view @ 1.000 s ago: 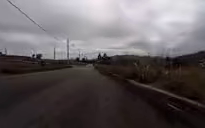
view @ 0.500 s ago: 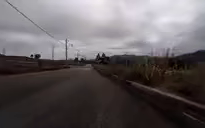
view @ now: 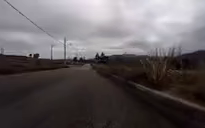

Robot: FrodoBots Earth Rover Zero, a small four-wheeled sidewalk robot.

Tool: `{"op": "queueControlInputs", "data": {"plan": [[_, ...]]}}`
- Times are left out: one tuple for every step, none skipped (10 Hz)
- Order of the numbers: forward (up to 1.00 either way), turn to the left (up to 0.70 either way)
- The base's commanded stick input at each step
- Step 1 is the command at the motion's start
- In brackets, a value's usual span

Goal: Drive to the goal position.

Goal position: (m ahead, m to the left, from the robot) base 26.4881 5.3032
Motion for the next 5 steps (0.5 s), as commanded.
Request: {"op": "queueControlInputs", "data": {"plan": [[0.7, 0.0], [0.7, 0.0], [0.7, 0.0], [0.7, 0.0], [0.7, 0.04]]}}
